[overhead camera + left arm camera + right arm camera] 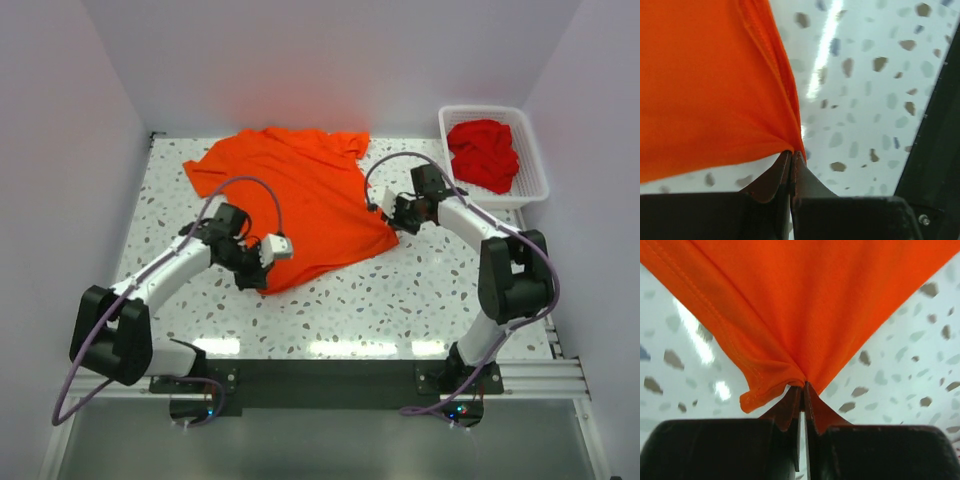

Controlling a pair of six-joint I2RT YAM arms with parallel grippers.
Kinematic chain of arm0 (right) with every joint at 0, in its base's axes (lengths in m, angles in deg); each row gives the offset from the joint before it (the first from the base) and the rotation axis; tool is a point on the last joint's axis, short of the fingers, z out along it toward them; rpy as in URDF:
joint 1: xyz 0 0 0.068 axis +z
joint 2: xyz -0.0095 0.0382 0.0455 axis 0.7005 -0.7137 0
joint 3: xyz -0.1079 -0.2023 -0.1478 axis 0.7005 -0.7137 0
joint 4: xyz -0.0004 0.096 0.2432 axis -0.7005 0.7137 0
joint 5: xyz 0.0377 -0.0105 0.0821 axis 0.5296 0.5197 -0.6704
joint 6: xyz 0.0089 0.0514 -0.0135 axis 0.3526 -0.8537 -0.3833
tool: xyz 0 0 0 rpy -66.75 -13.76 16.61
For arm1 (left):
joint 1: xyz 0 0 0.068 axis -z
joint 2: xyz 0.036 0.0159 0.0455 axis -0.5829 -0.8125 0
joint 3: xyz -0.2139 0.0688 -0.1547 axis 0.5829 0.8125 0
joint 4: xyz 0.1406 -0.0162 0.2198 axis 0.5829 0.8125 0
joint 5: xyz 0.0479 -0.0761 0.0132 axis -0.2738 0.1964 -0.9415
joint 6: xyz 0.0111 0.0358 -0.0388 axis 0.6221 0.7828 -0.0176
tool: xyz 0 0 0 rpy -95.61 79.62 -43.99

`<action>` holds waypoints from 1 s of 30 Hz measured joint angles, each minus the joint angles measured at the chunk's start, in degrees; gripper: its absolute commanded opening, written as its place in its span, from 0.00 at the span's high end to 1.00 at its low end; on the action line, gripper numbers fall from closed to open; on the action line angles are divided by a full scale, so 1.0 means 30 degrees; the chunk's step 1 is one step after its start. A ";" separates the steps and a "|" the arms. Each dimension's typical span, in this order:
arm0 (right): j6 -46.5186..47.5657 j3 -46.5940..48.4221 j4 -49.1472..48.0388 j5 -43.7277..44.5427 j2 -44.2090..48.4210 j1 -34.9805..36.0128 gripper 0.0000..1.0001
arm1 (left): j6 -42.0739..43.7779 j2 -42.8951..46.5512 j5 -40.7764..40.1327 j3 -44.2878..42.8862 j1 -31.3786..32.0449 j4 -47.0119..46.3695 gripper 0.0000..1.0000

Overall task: Fold and stack the t-shirts
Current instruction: Flatten the tshirt out

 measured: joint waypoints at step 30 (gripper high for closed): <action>-0.6870 0.4947 0.7927 0.2193 -0.2178 0.3847 0.59 | -0.3381 -1.3661 -0.4277 -1.5839 -0.7992 -0.1209 0.63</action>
